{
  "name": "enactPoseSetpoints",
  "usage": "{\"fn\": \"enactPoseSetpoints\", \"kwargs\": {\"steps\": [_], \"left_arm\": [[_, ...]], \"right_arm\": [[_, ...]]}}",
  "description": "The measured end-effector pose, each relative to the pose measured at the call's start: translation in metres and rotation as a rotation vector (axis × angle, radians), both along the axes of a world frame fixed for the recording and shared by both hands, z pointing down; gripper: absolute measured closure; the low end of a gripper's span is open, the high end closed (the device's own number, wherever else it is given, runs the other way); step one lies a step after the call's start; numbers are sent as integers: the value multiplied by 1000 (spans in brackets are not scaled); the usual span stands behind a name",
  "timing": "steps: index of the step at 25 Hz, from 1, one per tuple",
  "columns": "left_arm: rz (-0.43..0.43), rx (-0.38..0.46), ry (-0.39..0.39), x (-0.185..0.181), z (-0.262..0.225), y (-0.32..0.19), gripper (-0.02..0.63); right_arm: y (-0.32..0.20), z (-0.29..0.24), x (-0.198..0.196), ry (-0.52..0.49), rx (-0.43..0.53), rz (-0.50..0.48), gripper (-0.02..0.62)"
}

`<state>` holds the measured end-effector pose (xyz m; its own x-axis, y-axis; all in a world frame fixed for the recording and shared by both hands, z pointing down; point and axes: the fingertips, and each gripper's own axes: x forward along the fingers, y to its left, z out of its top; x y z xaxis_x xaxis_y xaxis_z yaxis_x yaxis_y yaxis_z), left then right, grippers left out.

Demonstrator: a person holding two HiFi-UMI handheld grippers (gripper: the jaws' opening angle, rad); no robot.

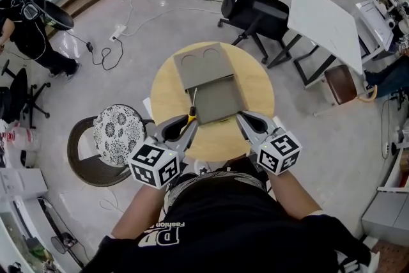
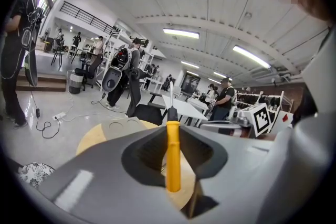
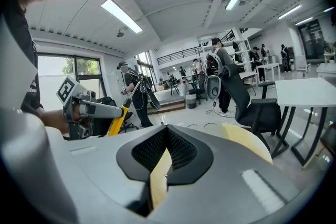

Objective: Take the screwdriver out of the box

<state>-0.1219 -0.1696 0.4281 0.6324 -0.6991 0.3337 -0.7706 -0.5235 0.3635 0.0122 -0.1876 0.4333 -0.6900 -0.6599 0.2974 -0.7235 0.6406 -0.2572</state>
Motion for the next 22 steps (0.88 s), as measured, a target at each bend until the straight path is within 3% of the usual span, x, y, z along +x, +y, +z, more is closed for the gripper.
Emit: {"fn": "enactPoseSetpoints", "kwargs": {"steps": [22], "left_arm": [[7, -8, -6, 3, 1, -1, 469]], "right_arm": [[-2, 4, -5, 36, -11, -23, 595]]}}
